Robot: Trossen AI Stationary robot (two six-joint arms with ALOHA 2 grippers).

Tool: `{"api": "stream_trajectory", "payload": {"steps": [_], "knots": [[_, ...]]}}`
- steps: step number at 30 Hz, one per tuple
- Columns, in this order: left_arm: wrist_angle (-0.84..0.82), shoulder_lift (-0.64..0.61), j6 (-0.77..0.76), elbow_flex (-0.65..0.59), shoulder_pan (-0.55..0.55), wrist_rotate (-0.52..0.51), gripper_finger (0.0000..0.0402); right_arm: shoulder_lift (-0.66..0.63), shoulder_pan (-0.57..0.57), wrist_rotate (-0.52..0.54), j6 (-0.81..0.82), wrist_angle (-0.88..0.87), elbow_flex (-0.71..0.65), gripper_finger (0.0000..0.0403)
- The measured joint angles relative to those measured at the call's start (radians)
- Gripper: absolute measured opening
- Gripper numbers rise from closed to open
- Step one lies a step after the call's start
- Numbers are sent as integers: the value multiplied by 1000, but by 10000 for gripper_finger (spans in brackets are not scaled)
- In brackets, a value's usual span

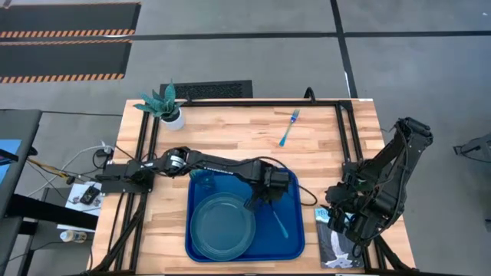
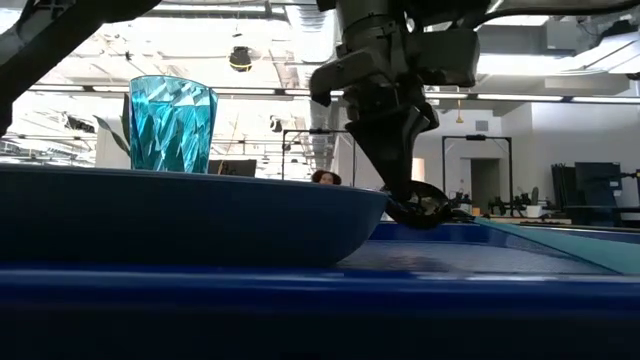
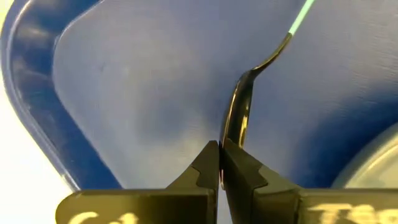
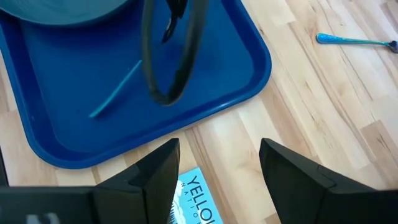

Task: Pick and place plate/cup/fork/spoon on tray
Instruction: Put the blue spoon on the blue serving tray to the right of the blue plate, then adjust the blue serving tray

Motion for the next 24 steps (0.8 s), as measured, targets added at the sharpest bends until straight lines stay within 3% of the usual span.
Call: {"api": "stream_trajectory", "payload": {"steps": [5, 11, 15, 18, 21, 24], "knots": [[-2, 0, 20, 0, -1, 24, 19, 0, -3, 0, 16, -1, 0, 244], [-1, 0, 31, 0, -7, 24, 101, 0, -4, 0, 18, 0, 0, 244], [1, 0, -66, 19, -5, -5, 158, 0, -4, 12, 54, -1, 0, 244], [-60, -4, -137, 97, -1, 6, 177, 0, -4, 20, 89, 12, -8, 244], [-93, -70, -188, 83, 0, 9, 180, -1, -4, 15, 102, 106, -76, 243], [-133, -147, -232, 75, -5, -3, 180, 3, -24, -12, 44, 334, -194, 222]]}}
